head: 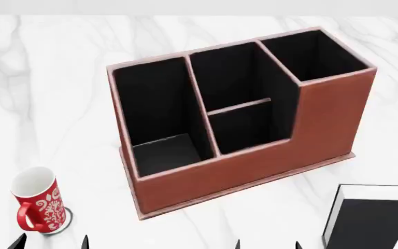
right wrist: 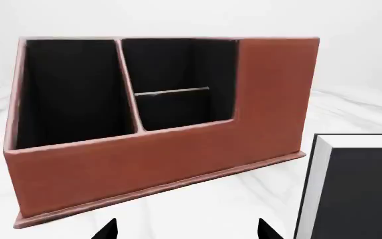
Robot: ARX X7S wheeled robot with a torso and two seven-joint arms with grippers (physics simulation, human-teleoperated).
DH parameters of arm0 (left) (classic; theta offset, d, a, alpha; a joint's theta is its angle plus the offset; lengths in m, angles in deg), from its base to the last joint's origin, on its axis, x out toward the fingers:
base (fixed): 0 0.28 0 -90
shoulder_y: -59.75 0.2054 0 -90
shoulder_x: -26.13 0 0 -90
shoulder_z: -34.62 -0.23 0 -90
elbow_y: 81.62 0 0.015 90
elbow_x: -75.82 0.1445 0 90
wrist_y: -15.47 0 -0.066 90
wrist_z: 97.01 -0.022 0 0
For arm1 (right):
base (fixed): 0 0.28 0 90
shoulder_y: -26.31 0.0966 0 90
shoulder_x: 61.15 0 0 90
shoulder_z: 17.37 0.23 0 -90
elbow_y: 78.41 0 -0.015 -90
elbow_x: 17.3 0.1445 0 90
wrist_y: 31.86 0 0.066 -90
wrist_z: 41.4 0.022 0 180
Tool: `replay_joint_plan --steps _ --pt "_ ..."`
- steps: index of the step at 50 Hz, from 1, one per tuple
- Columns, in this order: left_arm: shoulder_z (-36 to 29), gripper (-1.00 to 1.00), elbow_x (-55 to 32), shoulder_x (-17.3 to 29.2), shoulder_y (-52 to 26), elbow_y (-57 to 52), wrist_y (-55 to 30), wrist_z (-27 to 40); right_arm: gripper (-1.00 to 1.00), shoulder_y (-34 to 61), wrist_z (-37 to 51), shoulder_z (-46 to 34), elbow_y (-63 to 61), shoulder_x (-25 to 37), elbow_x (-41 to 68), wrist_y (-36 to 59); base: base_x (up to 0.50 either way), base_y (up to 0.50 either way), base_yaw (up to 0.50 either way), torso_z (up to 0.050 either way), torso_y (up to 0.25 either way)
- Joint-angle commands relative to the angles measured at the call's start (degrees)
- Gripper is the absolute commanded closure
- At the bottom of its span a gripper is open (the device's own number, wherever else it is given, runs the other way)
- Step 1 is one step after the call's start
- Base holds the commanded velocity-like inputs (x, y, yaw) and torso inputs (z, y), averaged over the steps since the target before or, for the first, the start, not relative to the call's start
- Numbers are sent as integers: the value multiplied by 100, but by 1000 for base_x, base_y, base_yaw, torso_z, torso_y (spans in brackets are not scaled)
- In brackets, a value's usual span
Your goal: Pick up the book and place it in the left compartment of the caddy.
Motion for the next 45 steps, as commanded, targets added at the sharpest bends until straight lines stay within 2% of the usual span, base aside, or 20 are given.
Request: replay_joint_plan --steps 1,9,10,19,21,25,30,36,45 --pt "-104 -100 -85 90 -5 11 -3 114 -100 -3 130 -108 -14 88 79 26 0 0 0 0 0" --pt "-291 -100 -178 231 -11 26 8 313 -100 -2 338 -299 -4 233 159 15 0 0 0 0 0" --pt "-134 -100 -208 138 -14 65 88 4 -100 0 146 -163 14 110 107 38 0 0 0 0 0" --pt "-255 -100 -236 222 -30 70 34 251 -100 40 259 -283 -24 224 214 235 0 0 0 0 0" --pt "-274 -100 -279 247 -38 56 8 277 -100 64 197 -293 -380 262 426 734 0 0 0 0 0" --pt "-343 -100 -296 294 -76 180 70 322 -100 549 232 -279 -2411 492 737 3436 0 0 0 0 0" --pt "-408 -100 -337 335 -93 190 47 378 -100 1218 378 -257 -3594 658 840 4946 0 0 0 0 0" --pt "-455 -100 -392 389 -100 209 58 433 -100 1743 510 -323 -4013 783 810 5721 0 0 0 0 0" --pt "-539 -100 -429 439 -116 265 81 496 -100 1750 527 -371 -3848 835 829 5684 0 -14 0 0 0"
